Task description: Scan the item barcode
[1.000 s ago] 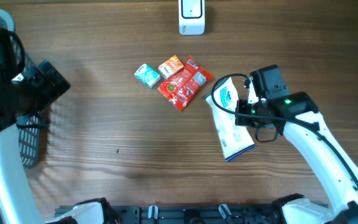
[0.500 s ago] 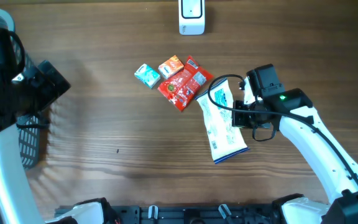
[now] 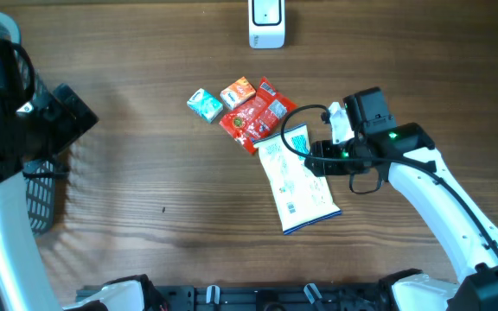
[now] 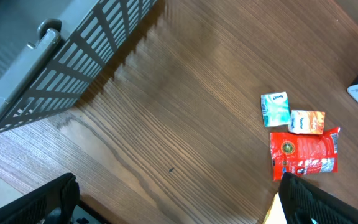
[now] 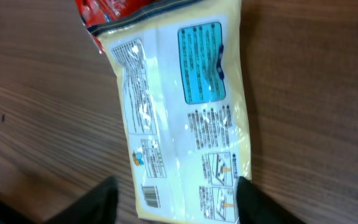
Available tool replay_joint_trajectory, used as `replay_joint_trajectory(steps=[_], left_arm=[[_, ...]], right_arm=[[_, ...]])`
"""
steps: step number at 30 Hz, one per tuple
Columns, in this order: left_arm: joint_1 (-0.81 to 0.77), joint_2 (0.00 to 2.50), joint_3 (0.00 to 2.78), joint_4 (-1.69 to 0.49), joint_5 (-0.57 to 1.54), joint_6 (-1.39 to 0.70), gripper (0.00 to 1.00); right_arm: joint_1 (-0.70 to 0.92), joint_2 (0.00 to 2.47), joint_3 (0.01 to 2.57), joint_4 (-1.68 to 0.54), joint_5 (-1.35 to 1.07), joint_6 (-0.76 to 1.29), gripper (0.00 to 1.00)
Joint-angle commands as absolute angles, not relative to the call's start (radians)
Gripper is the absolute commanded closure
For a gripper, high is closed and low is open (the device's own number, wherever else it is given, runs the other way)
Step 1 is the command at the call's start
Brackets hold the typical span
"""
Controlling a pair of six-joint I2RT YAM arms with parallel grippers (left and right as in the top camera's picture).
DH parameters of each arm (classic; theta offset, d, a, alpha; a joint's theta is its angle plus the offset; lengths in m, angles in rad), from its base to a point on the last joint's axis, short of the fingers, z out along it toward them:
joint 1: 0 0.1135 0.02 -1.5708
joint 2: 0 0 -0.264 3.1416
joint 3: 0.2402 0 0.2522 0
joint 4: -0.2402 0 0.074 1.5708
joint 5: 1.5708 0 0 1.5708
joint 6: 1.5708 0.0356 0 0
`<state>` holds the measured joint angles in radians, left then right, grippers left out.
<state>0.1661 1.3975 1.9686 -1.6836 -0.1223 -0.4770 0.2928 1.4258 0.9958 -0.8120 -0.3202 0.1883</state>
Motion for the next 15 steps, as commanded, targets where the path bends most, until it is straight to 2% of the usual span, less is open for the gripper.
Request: replay_joint_trajectory(steps=[1, 4, 5, 7, 12, 15], left_arm=[[0.174, 1.397, 1.974, -1.684, -0.121, -0.48, 0.0], [0.174, 1.397, 1.974, -1.684, -0.121, -0.48, 0.0], [0.174, 1.397, 1.974, -1.684, -0.121, -0.48, 0.0], [0.174, 1.397, 1.974, -1.684, -0.121, -0.479, 0.0], [0.174, 1.397, 1.974, -1.684, -0.121, -0.48, 0.0], [0.174, 1.397, 1.974, -1.684, -0.121, -0.479, 0.0]], right_arm=[[0.297, 1.436, 1.015, -0.75, -0.282, 0.182, 0.21], [0.297, 1.465, 1.014, -0.701, -0.192, 0.182, 0.03], [0.297, 1.484, 1.014, -0.688, -0.177, 0.182, 0.0], [0.297, 1.548, 1.014, -0.647, -0.184, 0.181, 0.0], [0.297, 1.73, 1.014, -0.556, -0.43, 0.066, 0.0], [0.298, 1.782, 1.014, -0.539, -0.45, 0.068, 0.0]])
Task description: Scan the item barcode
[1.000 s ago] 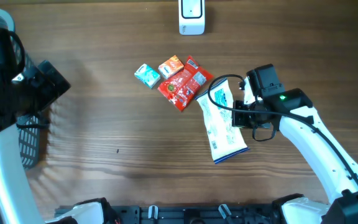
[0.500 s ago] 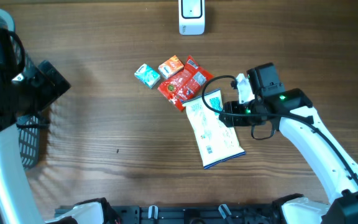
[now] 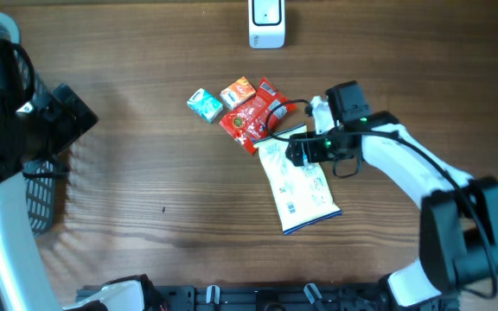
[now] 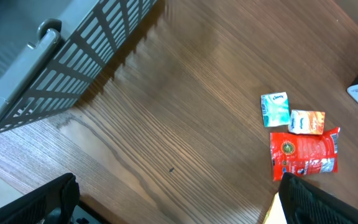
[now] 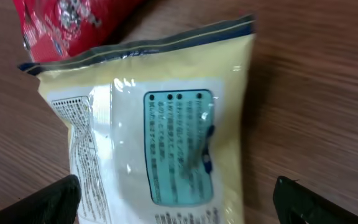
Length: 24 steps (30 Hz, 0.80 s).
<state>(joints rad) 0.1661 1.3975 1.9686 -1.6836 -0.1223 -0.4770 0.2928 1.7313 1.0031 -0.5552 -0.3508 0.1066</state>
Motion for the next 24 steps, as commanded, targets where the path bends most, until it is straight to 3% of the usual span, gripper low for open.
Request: replay_joint_trajectory(steps=[1, 6, 8, 11, 13, 15, 24], left_arm=[[0.174, 1.397, 1.974, -1.684, -0.121, -0.48, 0.0], [0.174, 1.397, 1.974, -1.684, -0.121, -0.48, 0.0], [0.174, 1.397, 1.974, -1.684, -0.121, -0.48, 0.0], [0.174, 1.397, 1.974, -1.684, -0.121, -0.48, 0.0], [0.174, 1.397, 1.974, -1.684, -0.121, -0.48, 0.0], [0.174, 1.397, 1.974, -1.684, -0.121, -0.48, 0.0], [0.174, 1.397, 1.974, -1.684, -0.121, -0.48, 0.0]], right_arm=[[0.298, 1.796, 1.014, -0.538, -0.449, 0.067, 0.0], [0.298, 1.865, 1.014, -0.531, -0.449, 0.072, 0.01], [0.298, 1.892, 1.014, -0.524, -0.44, 0.081, 0.11], [0.298, 1.921, 1.014, -0.52, -0.438, 0.107, 0.45], [0.298, 1.921, 1.015, -0.519, -0.437, 0.133, 0.73], [0.298, 1.918, 1.016, -0.515, -0.438, 0.151, 0.93], [0.281, 1.779, 1.167, -0.728, -0.38, 0.191, 0.96]])
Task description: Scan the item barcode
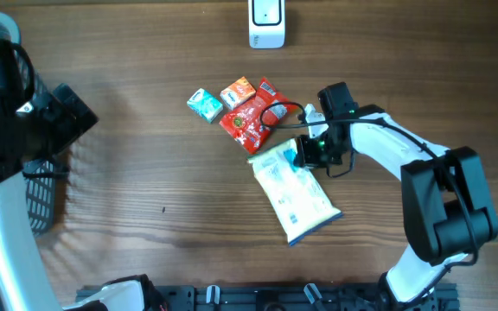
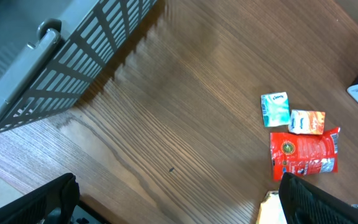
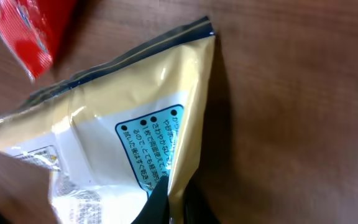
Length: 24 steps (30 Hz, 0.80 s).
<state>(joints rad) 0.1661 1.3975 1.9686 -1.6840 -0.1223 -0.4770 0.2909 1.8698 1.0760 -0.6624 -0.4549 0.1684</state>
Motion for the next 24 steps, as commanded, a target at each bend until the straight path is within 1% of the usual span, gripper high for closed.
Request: replay_joint_trajectory(steps=[1, 4, 9, 16, 18, 21, 22, 24], left_arm=[[0.174, 1.397, 1.974, -1.684, -0.121, -0.48, 0.0], [0.174, 1.397, 1.974, -1.684, -0.121, -0.48, 0.0], [0.174, 1.397, 1.974, -1.684, -0.121, -0.48, 0.0], [0.174, 1.397, 1.974, -1.684, -0.121, -0.48, 0.0], [0.174, 1.397, 1.974, -1.684, -0.121, -0.48, 0.0], [0.174, 1.397, 1.974, -1.684, -0.121, -0.48, 0.0], [0.174, 1.397, 1.974, -1.684, -0.121, -0.48, 0.0], [0.174, 1.397, 1.974, -1.684, -0.121, -0.48, 0.0]], right_arm=[[0.281, 1.75, 1.196, -0.76, -0.335, 0.191, 0.96], [0.282, 1.624, 1.278, -0.866, -0.095, 0.195, 0.96], [0.29, 1.47, 1.292, -0.967, 0.139, 0.246, 0.96], [0.314, 1.46, 1.288, -0.987, 0.464, 0.382, 0.96], [0.315, 1.466, 1.288, -0.979, 0.471, 0.419, 0.96], [0.328, 1.466, 1.288, -0.963, 0.331, 0.425, 0.96], [0.34, 1.467, 1.288, -0.963, 0.278, 0.447, 0.96], [0.384, 1.476, 1.284, -0.973, 0.266, 0.54, 0.96]])
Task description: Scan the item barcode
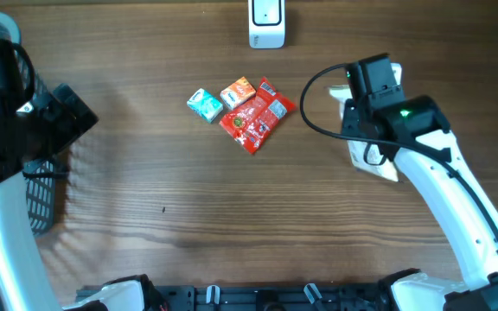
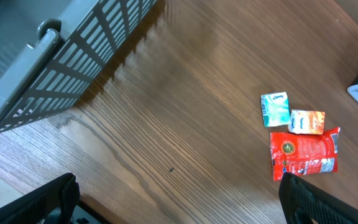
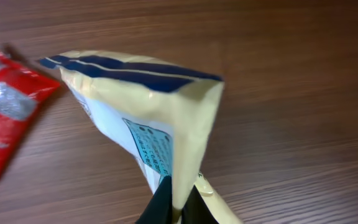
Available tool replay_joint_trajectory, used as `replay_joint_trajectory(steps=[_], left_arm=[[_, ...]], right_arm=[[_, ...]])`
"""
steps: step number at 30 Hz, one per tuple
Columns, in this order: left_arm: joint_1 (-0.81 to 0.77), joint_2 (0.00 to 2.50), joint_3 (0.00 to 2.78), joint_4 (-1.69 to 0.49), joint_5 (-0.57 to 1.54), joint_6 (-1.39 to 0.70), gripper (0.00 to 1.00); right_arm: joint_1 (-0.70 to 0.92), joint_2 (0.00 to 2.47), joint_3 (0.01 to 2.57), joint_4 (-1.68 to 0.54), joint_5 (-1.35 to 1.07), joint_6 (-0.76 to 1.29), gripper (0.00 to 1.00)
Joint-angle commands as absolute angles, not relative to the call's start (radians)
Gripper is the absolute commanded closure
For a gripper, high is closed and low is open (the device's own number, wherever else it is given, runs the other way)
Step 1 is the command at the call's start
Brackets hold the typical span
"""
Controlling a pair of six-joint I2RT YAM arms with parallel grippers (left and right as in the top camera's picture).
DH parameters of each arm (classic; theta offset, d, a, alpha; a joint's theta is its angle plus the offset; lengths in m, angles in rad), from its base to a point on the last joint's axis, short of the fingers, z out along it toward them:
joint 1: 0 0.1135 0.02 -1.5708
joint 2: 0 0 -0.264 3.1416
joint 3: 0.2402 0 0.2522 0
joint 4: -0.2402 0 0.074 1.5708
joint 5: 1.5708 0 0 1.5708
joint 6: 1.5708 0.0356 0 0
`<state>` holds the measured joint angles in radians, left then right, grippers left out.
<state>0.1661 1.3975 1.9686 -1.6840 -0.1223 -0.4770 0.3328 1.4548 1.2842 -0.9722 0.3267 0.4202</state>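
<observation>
My right gripper (image 3: 176, 202) is shut on one edge of a cream and white bag (image 3: 148, 112) with a dark blue sealed end and a teal label. The bag hangs above the wood table. From overhead only a pale part of the bag (image 1: 379, 164) shows beneath the right arm, at the right of the table. The white scanner (image 1: 266, 22) stands at the far edge, centre. My left gripper (image 2: 178, 199) is open over bare wood at the left, nothing between its fingers.
A red packet (image 1: 258, 114), an orange packet (image 1: 238, 92) and a teal packet (image 1: 204, 104) lie together mid-table. The red packet (image 3: 5, 106) also shows left of the bag. A grey slatted basket (image 2: 55, 68) sits by the left arm.
The right gripper, still shut on the bag, has moved from beside the red packet to the right side of the table, and the bag is off the wood. The left arm is unchanged.
The right gripper was open over the bag lying flat below the red packet. It then stood open over the bag's upper end, then shut on that end's edge. Now it holds the bag raised at the right, away from the packets.
</observation>
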Motion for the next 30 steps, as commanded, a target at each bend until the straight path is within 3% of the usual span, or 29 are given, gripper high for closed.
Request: replay_joint_trajectory(steps=[1, 7, 14, 16, 17, 18, 19, 20, 21, 28, 30], left_arm=[[0.174, 1.397, 1.974, -1.684, -0.121, -0.48, 0.0], [0.174, 1.397, 1.974, -1.684, -0.121, -0.48, 0.0], [0.174, 1.397, 1.974, -1.684, -0.121, -0.48, 0.0], [0.174, 1.397, 1.974, -1.684, -0.121, -0.48, 0.0], [0.174, 1.397, 1.974, -1.684, -0.121, -0.48, 0.0], [0.174, 1.397, 1.974, -1.684, -0.121, -0.48, 0.0], [0.174, 1.397, 1.974, -1.684, -0.121, -0.48, 0.0], [0.174, 1.397, 1.974, -1.684, -0.121, -0.48, 0.0], [0.174, 1.397, 1.974, -1.684, -0.121, -0.48, 0.0], [0.174, 1.397, 1.974, -1.684, -0.121, -0.48, 0.0], [0.174, 1.397, 1.974, -1.684, -0.121, -0.48, 0.0]], right_arm=[[0.414, 1.483, 1.279, -0.973, 0.275, 0.593, 0.96], [0.617, 1.634, 1.25, -0.929, 0.346, 0.784, 0.96], [0.795, 1.753, 1.259, -0.937, 0.245, 0.809, 0.93], [0.813, 1.739, 1.301, -0.961, 0.199, 0.731, 0.8], [0.813, 1.731, 1.33, -0.976, 0.174, 0.687, 0.64], [0.813, 1.723, 1.361, -0.995, 0.152, 0.643, 0.39], [0.808, 1.712, 1.408, -1.026, 0.137, 0.582, 0.22], [0.802, 1.705, 1.44, -1.053, 0.137, 0.548, 0.08], [0.791, 1.699, 1.482, -1.087, 0.138, 0.505, 0.01], [0.69, 1.702, 1.505, -1.199, 0.149, 0.288, 0.0], [0.526, 1.702, 1.457, -1.177, 0.046, 0.239, 0.0]])
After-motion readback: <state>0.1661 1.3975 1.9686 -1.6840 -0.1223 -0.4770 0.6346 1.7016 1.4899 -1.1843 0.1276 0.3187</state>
